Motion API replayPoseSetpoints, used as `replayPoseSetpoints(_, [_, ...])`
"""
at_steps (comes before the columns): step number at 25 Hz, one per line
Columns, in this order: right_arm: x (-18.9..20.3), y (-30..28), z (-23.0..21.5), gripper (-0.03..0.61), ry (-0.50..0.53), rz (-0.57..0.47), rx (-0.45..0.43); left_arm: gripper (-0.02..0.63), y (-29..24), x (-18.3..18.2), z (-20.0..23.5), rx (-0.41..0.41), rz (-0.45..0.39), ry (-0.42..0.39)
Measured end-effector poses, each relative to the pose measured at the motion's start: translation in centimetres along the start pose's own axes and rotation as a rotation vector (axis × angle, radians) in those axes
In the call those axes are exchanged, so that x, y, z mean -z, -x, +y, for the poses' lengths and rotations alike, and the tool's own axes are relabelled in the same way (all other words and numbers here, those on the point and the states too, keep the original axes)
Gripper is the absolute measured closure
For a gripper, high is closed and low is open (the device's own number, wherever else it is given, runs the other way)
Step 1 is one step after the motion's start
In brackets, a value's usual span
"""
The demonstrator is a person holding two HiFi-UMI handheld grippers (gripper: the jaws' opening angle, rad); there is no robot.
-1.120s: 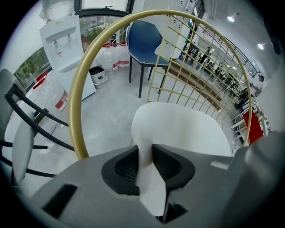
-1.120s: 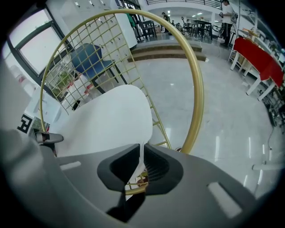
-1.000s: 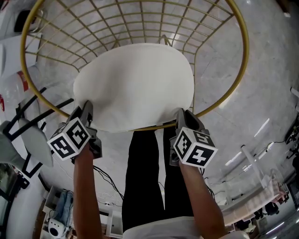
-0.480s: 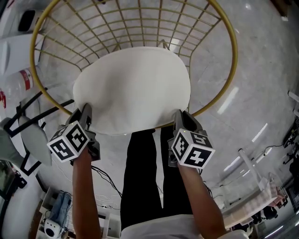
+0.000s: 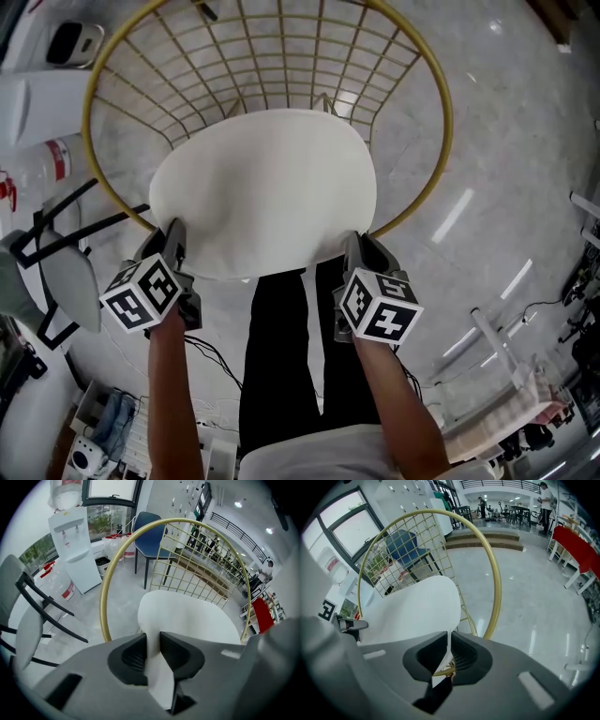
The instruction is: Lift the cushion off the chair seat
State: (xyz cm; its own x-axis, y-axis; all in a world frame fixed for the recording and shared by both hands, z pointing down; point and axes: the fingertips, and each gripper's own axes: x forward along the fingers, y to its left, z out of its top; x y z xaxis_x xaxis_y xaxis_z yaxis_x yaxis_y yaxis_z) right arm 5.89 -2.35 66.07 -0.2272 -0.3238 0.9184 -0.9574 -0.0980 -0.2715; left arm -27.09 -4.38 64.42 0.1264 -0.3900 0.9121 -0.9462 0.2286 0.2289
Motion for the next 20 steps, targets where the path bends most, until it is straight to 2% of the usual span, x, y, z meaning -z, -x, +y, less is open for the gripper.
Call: replayPoseSetpoints(20, [-2.4,6.6,0.5,0.549,0.013,-0.035,-0.006,0.532,5.7,-1.1,-2.6,0.035,-0.012,0.01])
